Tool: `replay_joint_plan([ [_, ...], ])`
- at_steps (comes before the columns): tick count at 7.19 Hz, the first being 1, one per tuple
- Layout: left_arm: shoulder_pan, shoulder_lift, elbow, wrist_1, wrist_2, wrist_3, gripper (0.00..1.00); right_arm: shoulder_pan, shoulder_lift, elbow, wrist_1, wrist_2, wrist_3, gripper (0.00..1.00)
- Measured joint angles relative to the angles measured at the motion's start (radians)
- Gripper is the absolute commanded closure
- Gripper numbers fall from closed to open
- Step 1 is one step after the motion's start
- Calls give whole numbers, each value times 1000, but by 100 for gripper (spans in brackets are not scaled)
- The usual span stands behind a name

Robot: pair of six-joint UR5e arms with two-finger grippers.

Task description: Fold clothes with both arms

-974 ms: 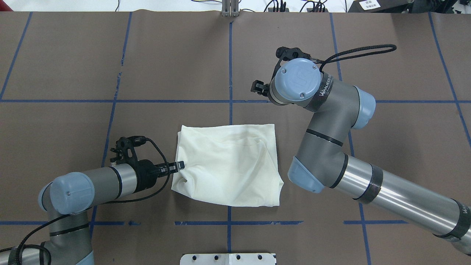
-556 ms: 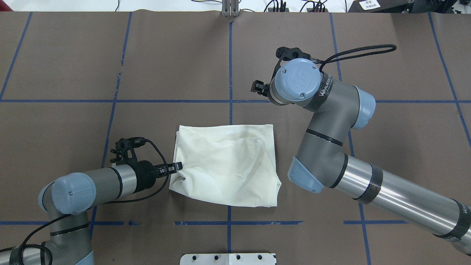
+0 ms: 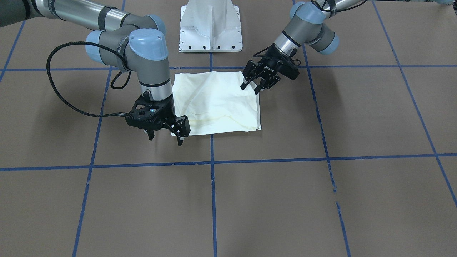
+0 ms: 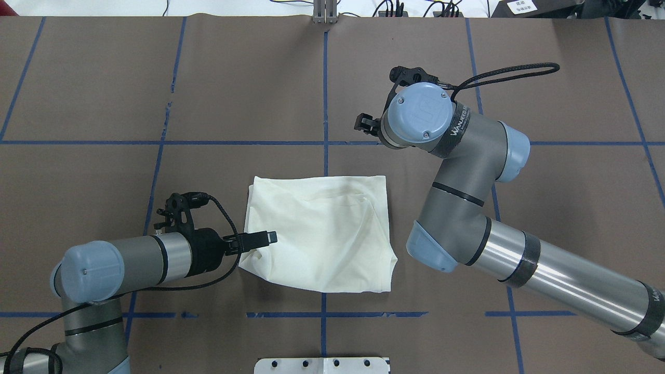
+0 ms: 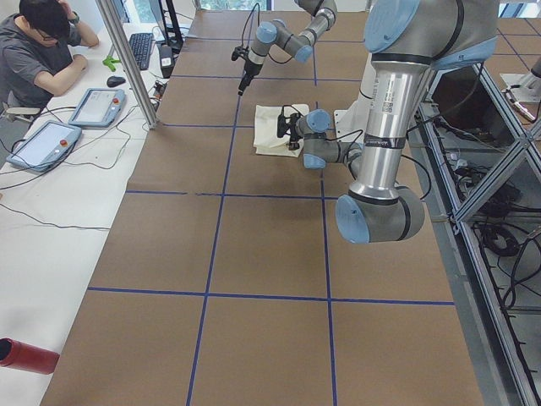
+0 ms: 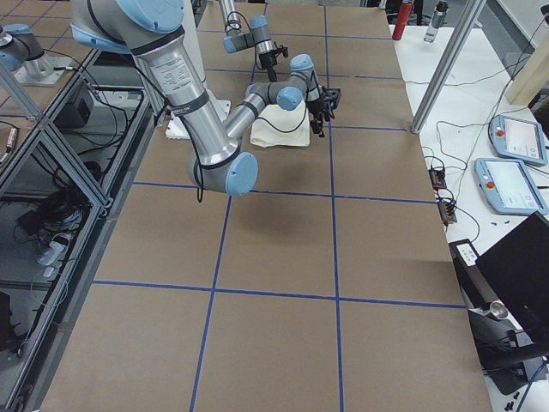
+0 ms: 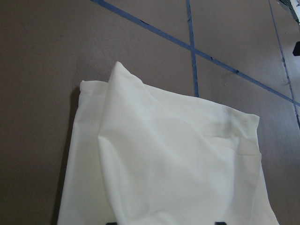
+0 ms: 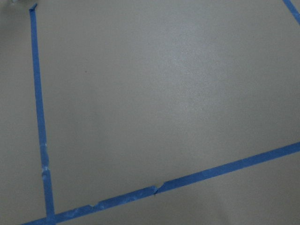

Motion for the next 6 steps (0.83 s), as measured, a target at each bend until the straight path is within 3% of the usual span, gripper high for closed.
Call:
replay_joint_plan([
  [1, 5, 0, -2, 0, -5, -1, 15, -1, 0, 0, 0, 0, 0, 0],
  [2, 9, 1, -2, 0, -4, -2, 45, -1, 0, 0, 0, 0, 0, 0],
  [3, 12, 2, -2, 0, -5, -2, 56, -2, 0, 0, 0, 0, 1, 0],
  [6, 16, 0, -1, -1, -7, -2, 56, -5, 0, -1, 0, -1, 3, 0],
])
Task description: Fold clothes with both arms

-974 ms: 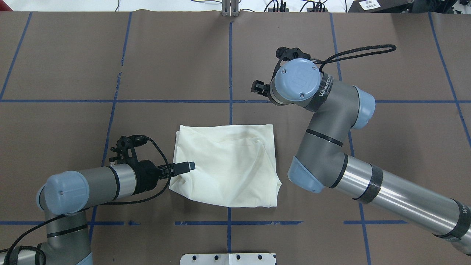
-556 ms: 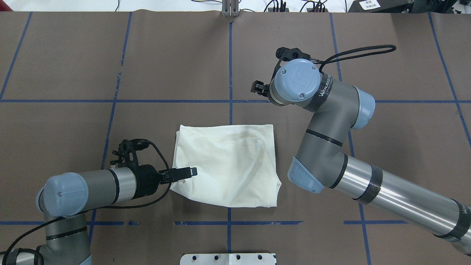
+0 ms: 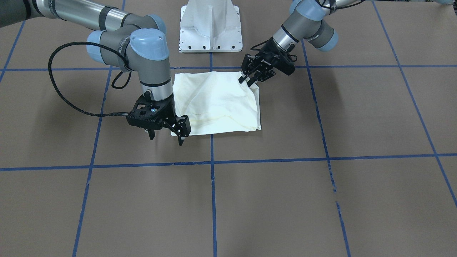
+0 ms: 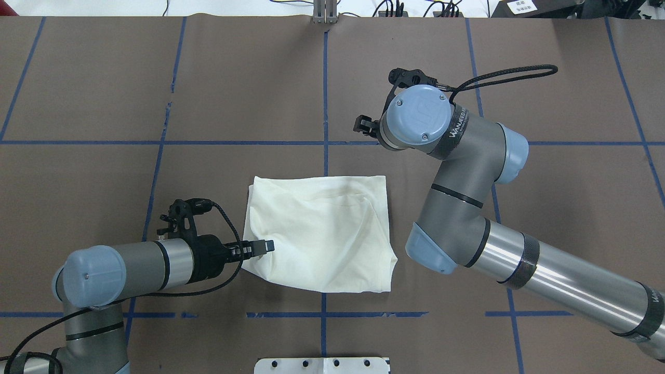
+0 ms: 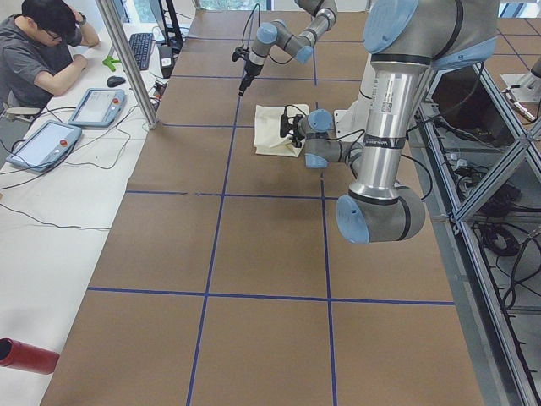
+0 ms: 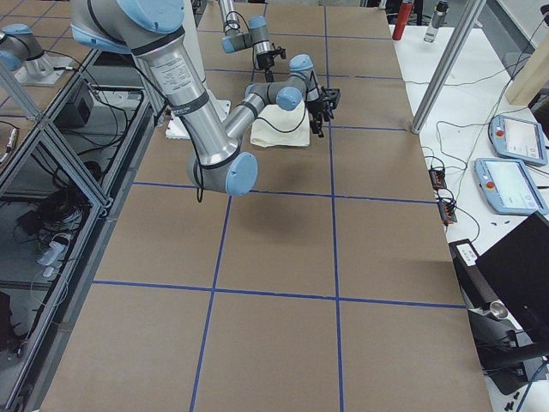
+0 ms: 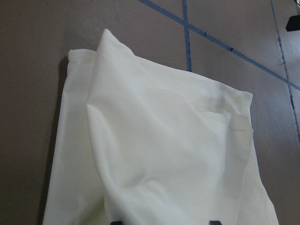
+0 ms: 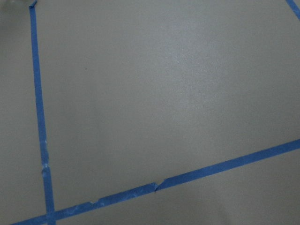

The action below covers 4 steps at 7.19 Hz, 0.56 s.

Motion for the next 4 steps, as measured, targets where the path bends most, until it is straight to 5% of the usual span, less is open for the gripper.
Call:
replay_joint_plan([
  [4, 11, 1, 6, -1, 6, 1, 56, -1, 0, 0, 0, 0, 1, 0],
])
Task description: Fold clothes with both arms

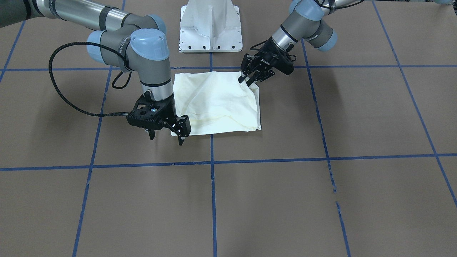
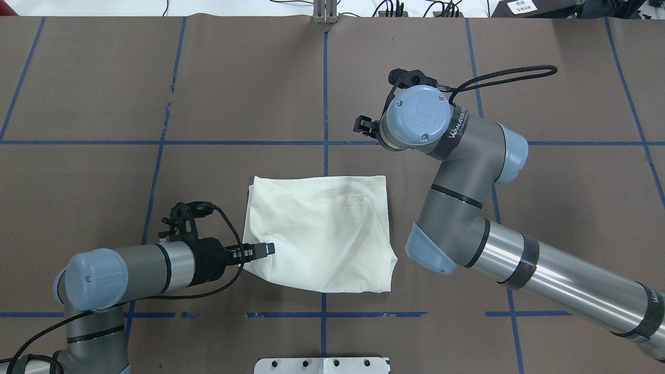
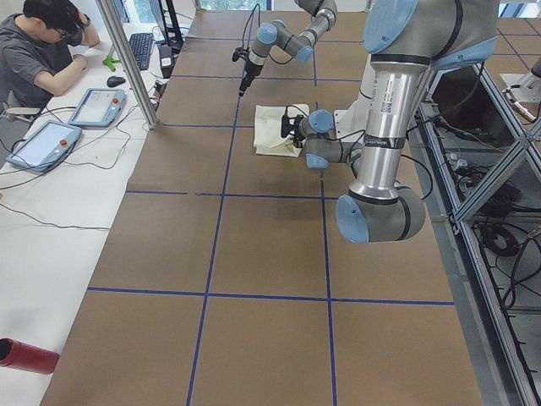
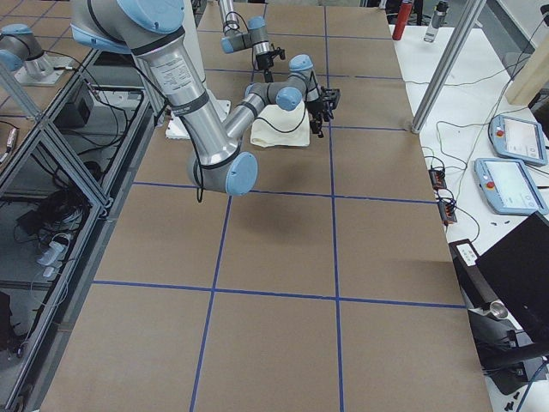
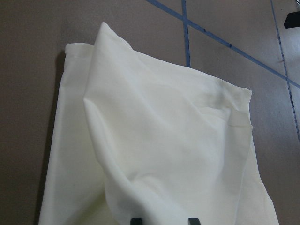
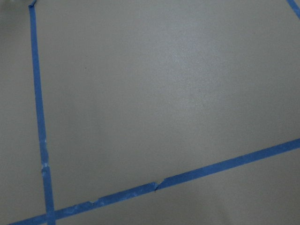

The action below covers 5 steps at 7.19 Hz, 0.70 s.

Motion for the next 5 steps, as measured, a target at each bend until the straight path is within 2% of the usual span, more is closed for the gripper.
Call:
replay_joint_plan([
  [3, 20, 0, -6, 0, 0, 1, 60, 0, 1, -1, 0, 0, -2, 0],
  [4, 27, 0, -9, 0, 0, 2, 76, 0, 1, -1, 0, 0, -2, 0],
  [5, 31, 0, -10, 1, -1, 2, 100, 0, 1, -2, 0, 0, -2, 0],
])
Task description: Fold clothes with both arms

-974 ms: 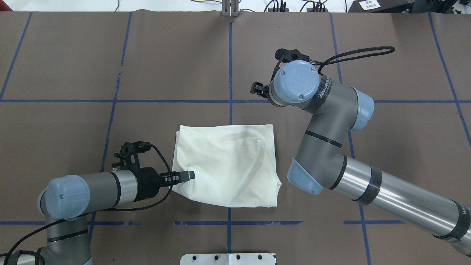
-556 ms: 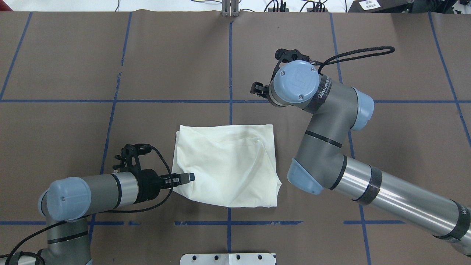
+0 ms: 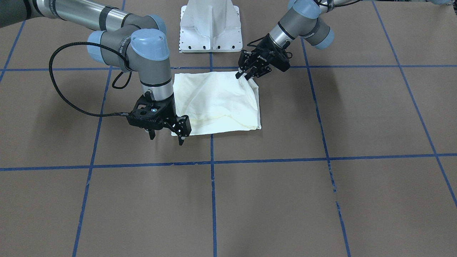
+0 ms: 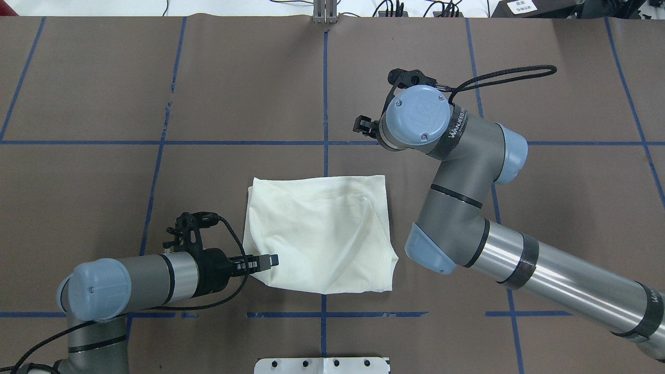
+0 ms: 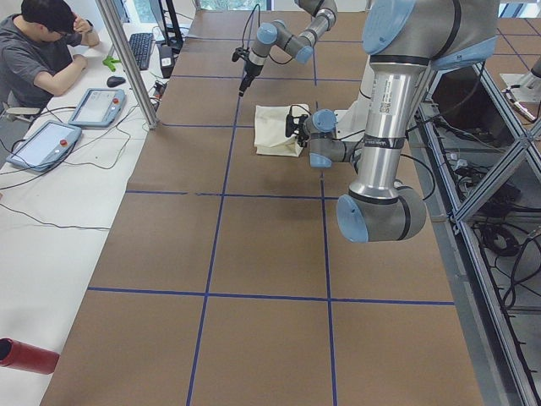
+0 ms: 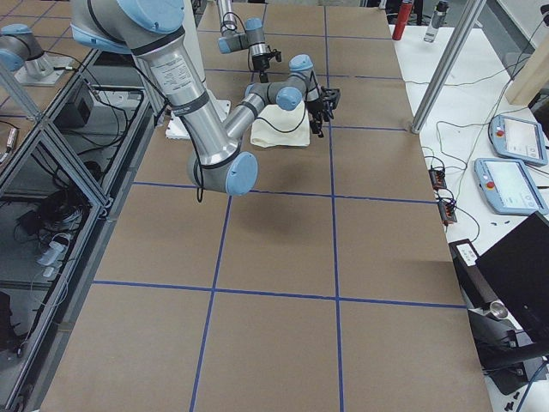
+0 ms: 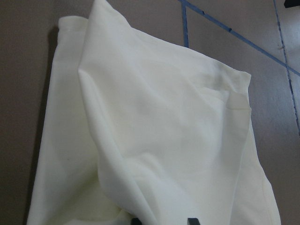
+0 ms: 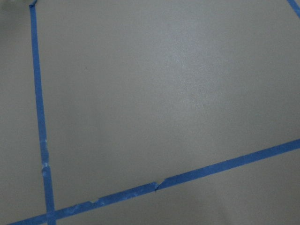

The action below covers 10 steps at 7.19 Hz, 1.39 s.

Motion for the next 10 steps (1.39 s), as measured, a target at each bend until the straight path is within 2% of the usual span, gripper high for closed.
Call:
replay_joint_plan([
  [6, 0, 53, 6, -3, -7, 1, 100, 0, 1, -1, 0, 0, 0, 0],
  [10, -9, 63, 62, -39, -3, 0, 100, 0, 0, -2, 1, 0, 0, 0],
])
